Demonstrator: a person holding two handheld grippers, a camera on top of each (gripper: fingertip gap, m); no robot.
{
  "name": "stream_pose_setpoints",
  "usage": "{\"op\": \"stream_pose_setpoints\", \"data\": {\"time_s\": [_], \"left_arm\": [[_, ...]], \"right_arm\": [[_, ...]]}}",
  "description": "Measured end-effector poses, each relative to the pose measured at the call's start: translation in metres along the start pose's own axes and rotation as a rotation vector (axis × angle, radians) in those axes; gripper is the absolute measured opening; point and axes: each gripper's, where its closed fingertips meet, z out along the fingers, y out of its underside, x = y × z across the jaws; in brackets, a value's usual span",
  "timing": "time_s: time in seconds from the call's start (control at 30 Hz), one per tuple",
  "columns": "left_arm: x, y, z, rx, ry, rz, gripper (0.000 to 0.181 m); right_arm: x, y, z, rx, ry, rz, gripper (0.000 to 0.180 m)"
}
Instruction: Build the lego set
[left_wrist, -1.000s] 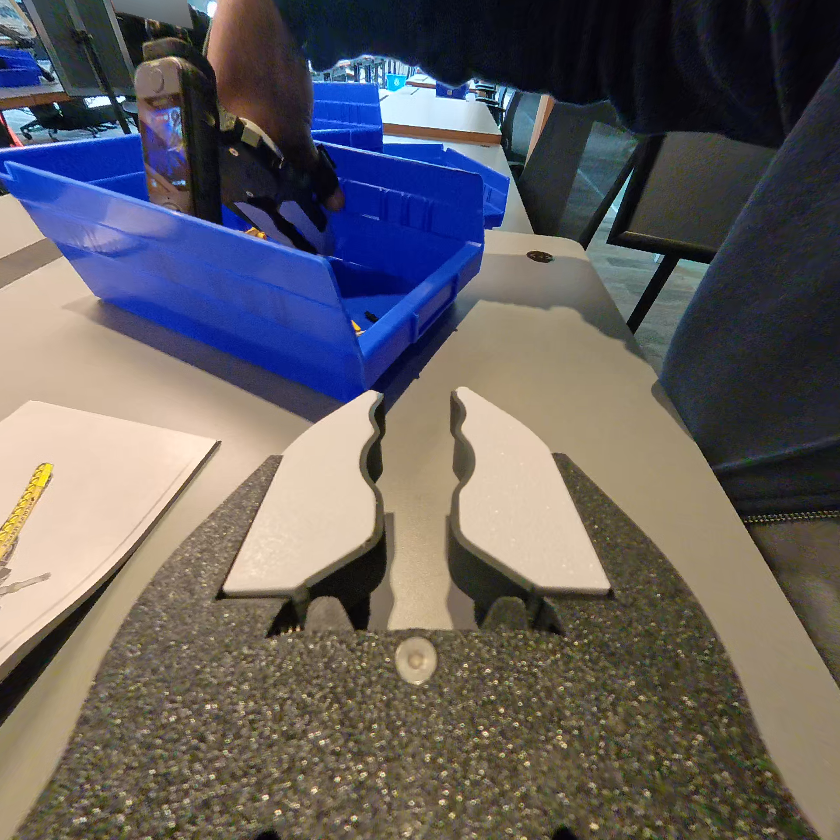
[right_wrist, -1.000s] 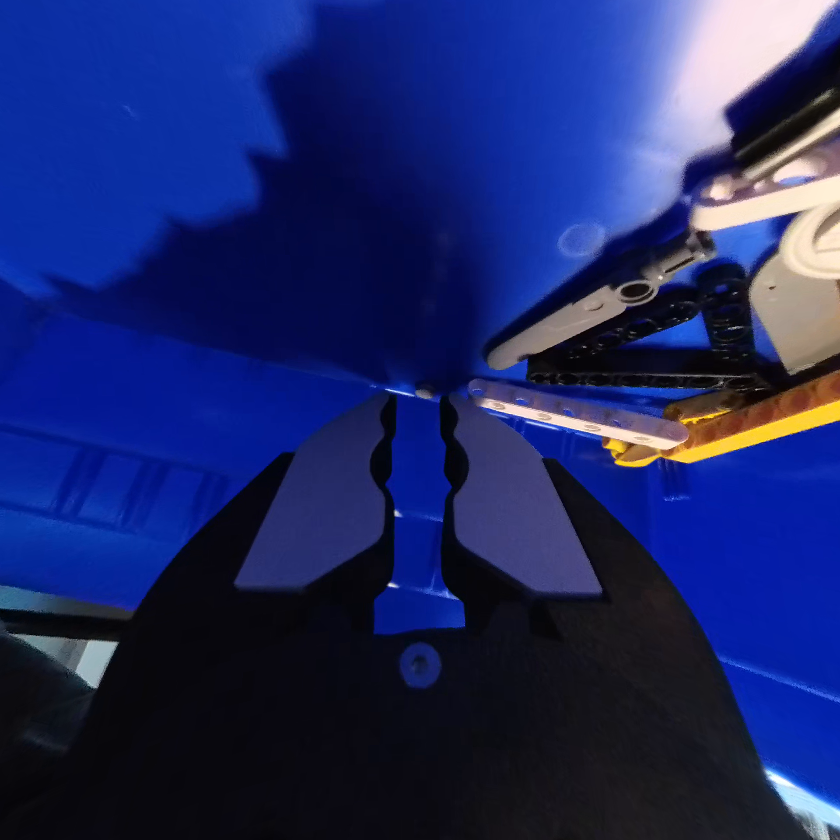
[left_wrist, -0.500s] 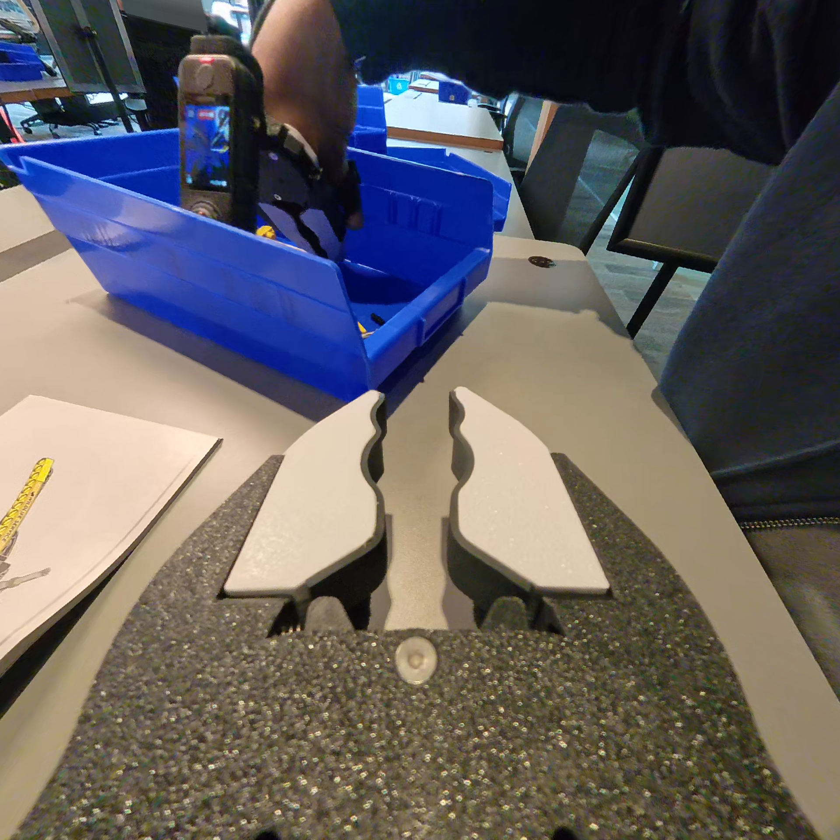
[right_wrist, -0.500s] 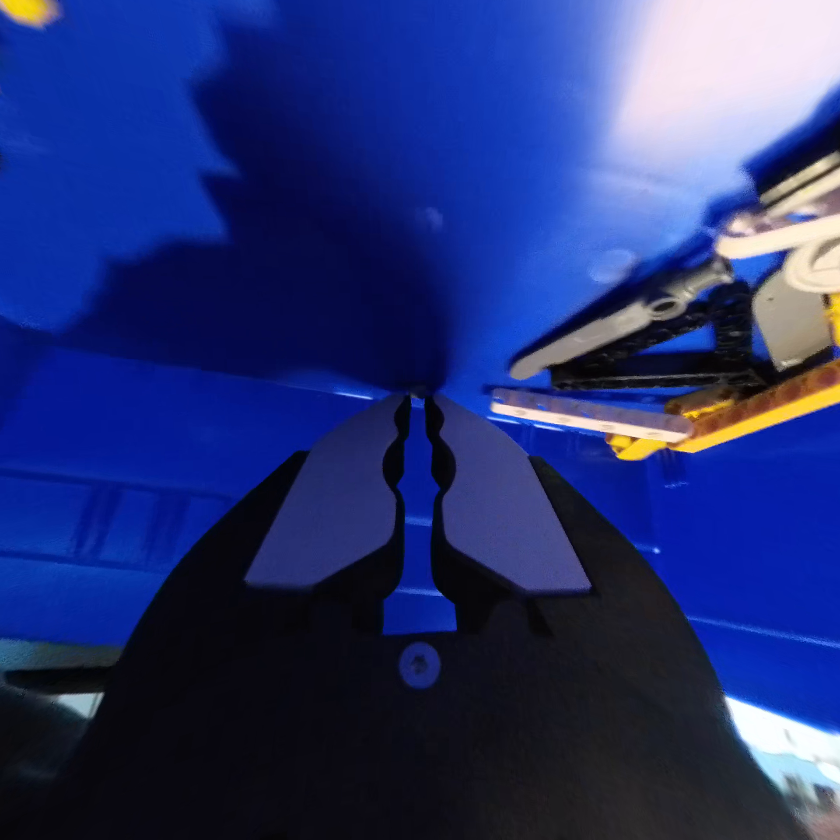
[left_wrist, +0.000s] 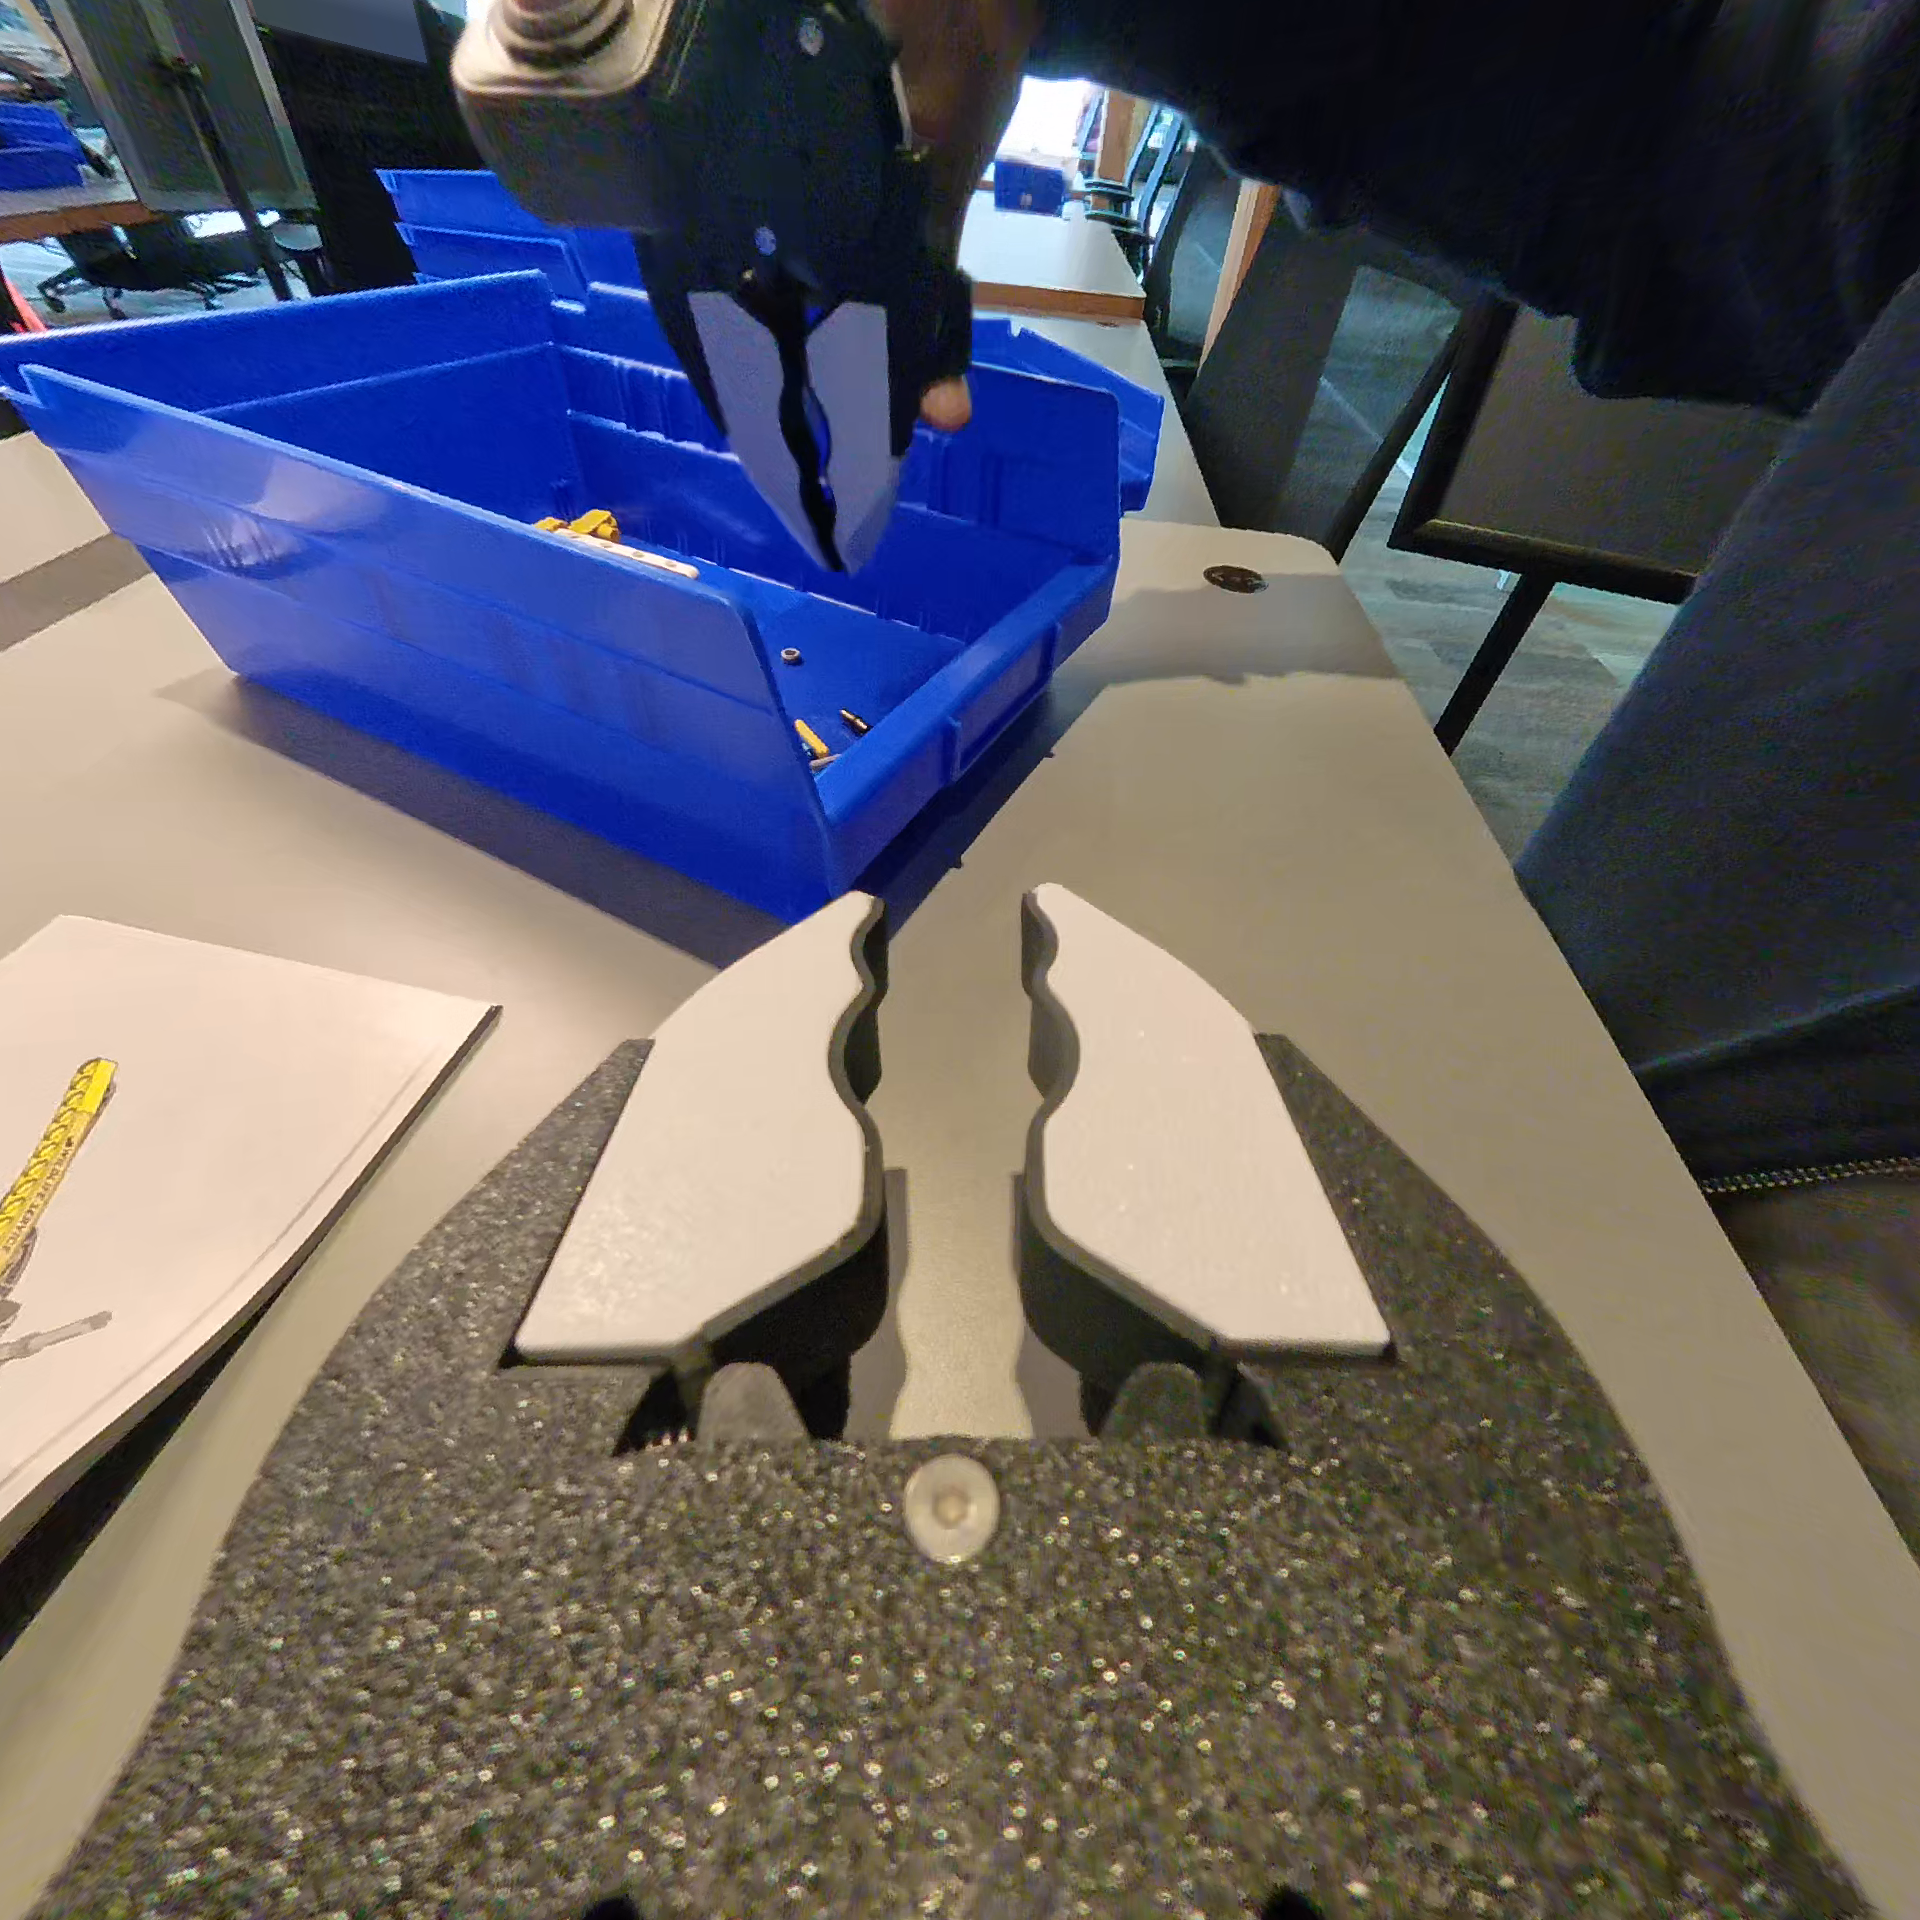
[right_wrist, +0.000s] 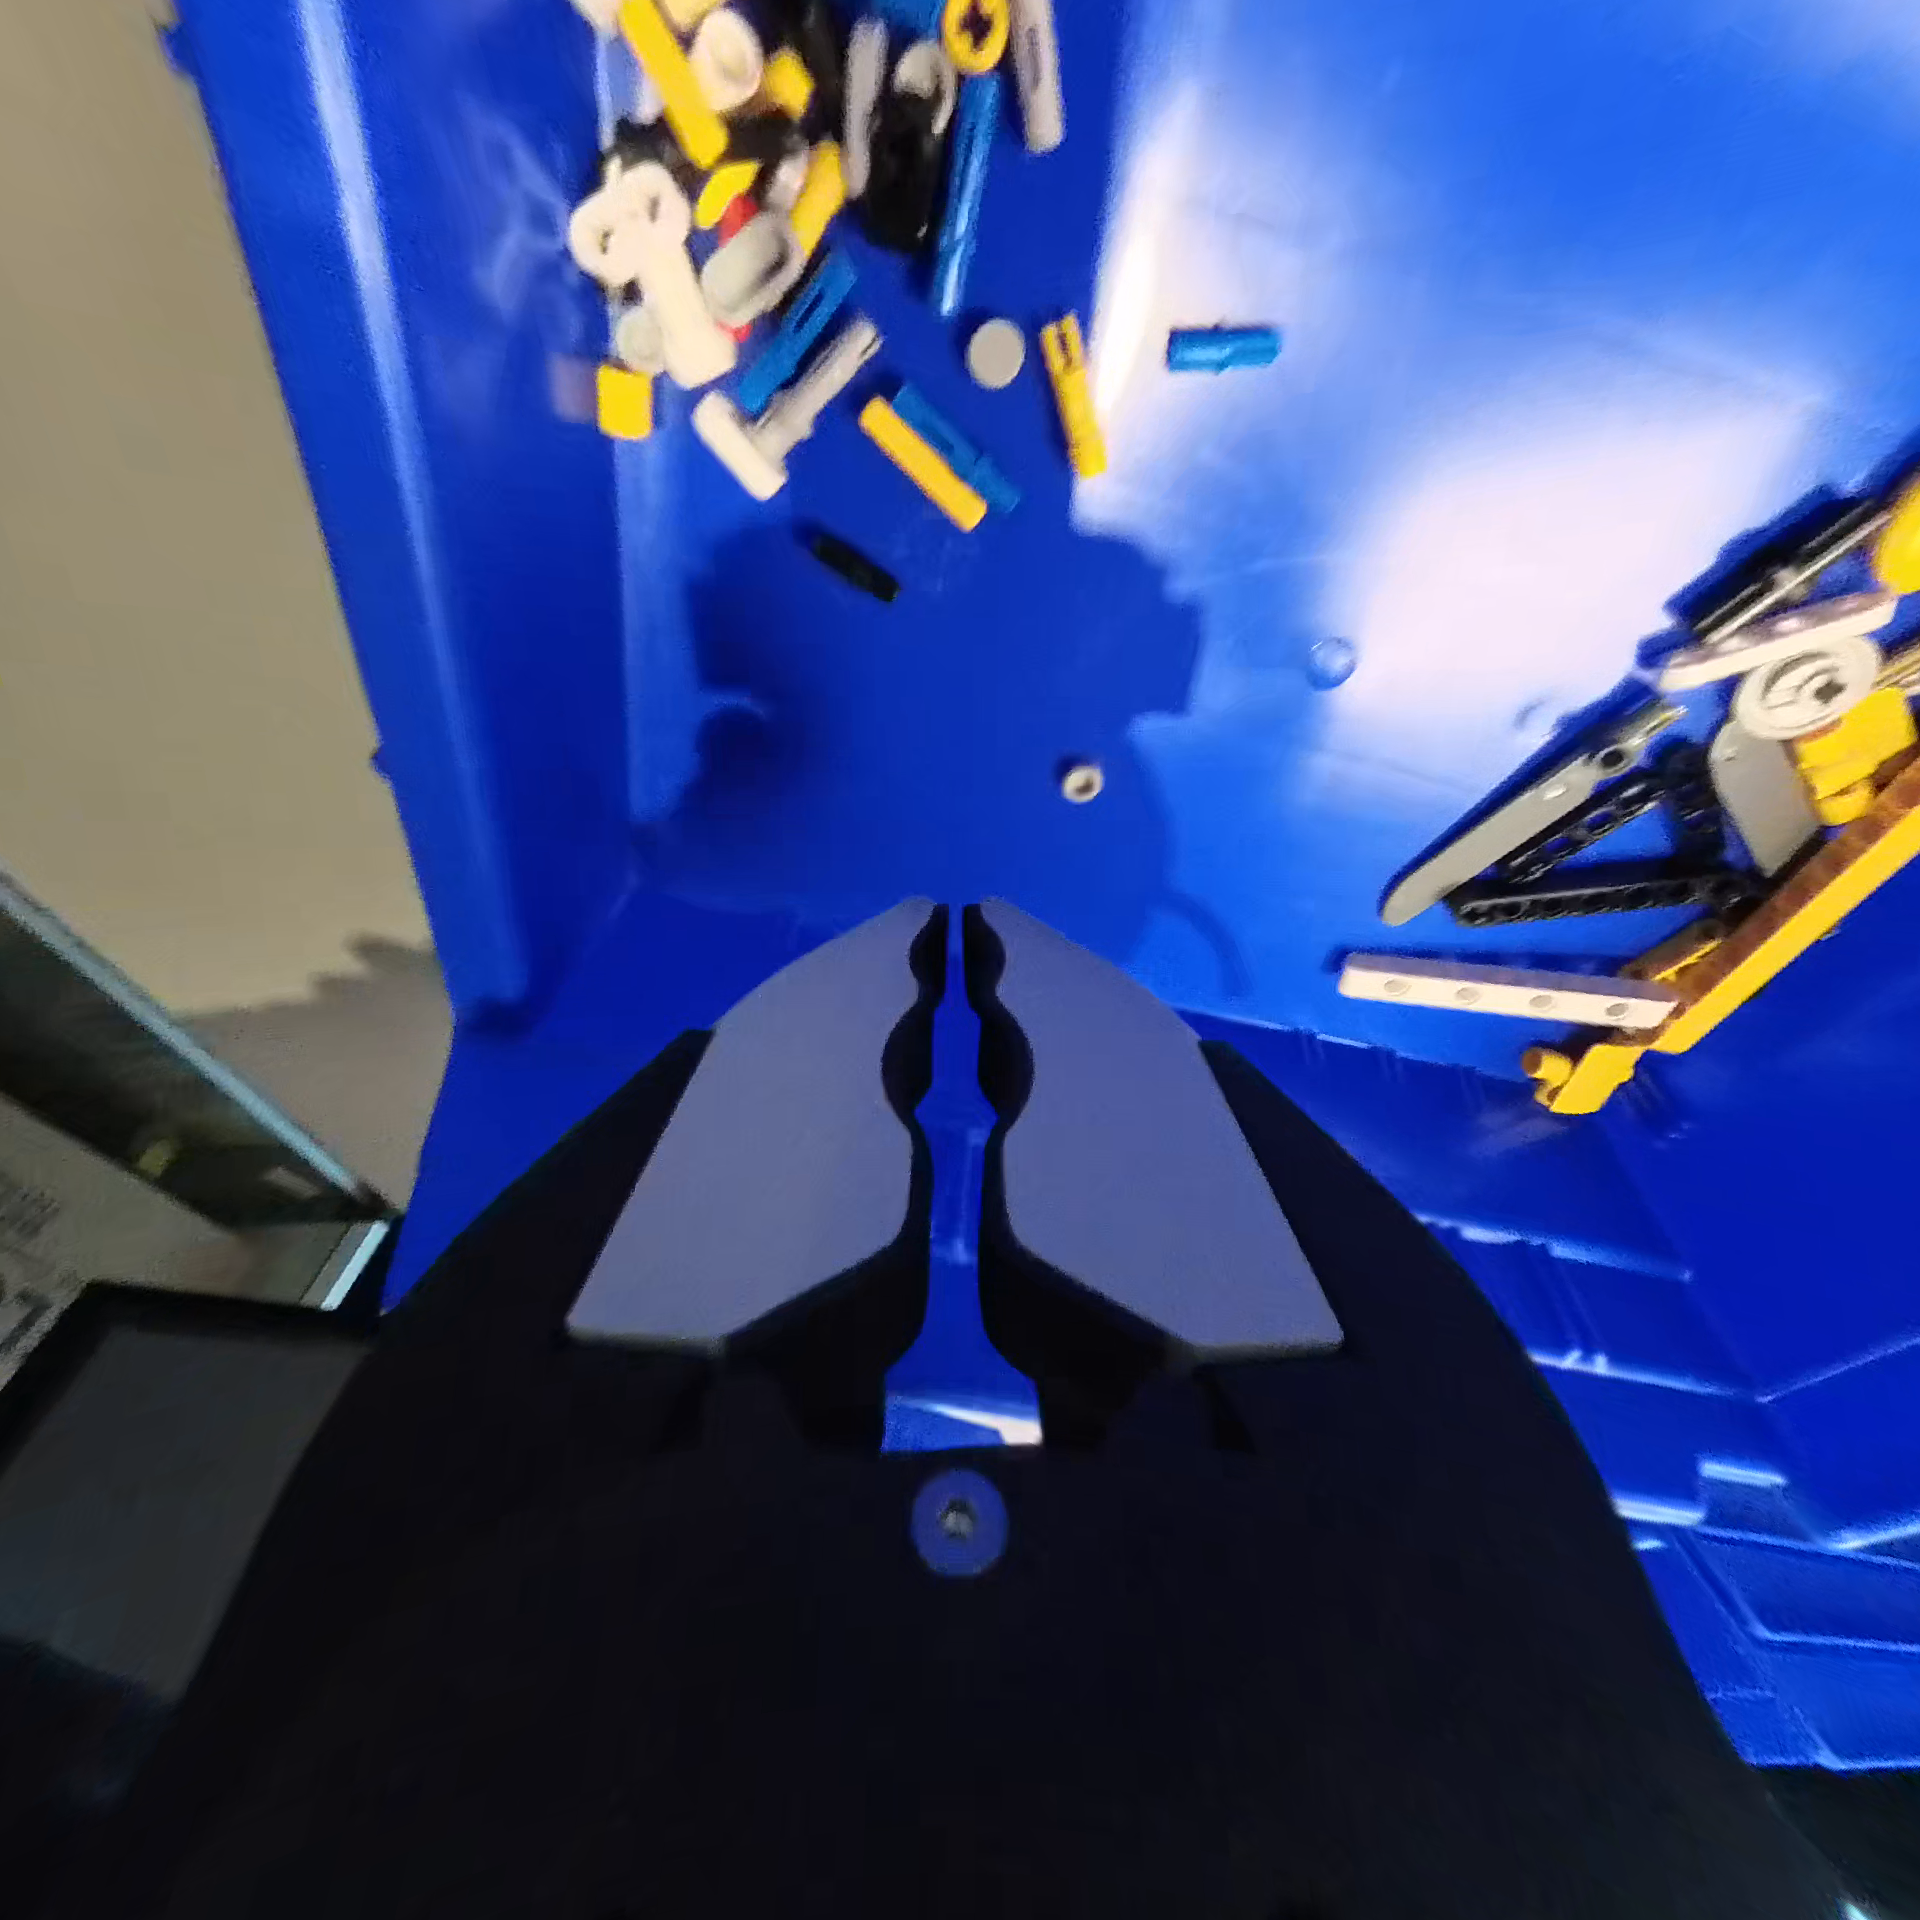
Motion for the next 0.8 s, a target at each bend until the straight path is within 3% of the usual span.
{"op": "stream_pose_setpoints", "data": {"time_s": [0.23,0.47,0.8], "left_arm": [[-0.002,0.000,0.000,0.000,-0.016,-0.001,0.024],[-0.002,-0.001,-0.001,0.006,-0.003,-0.019,0.024],[-0.005,-0.001,-0.001,0.013,-0.007,-0.040,0.024]], "right_arm": [[0.027,-0.007,0.024,-0.069,0.071,-0.050,0.016],[0.027,-0.009,0.035,-0.076,0.068,-0.060,0.016],[-0.012,-0.039,0.032,0.021,0.006,-0.136,0.008]]}}
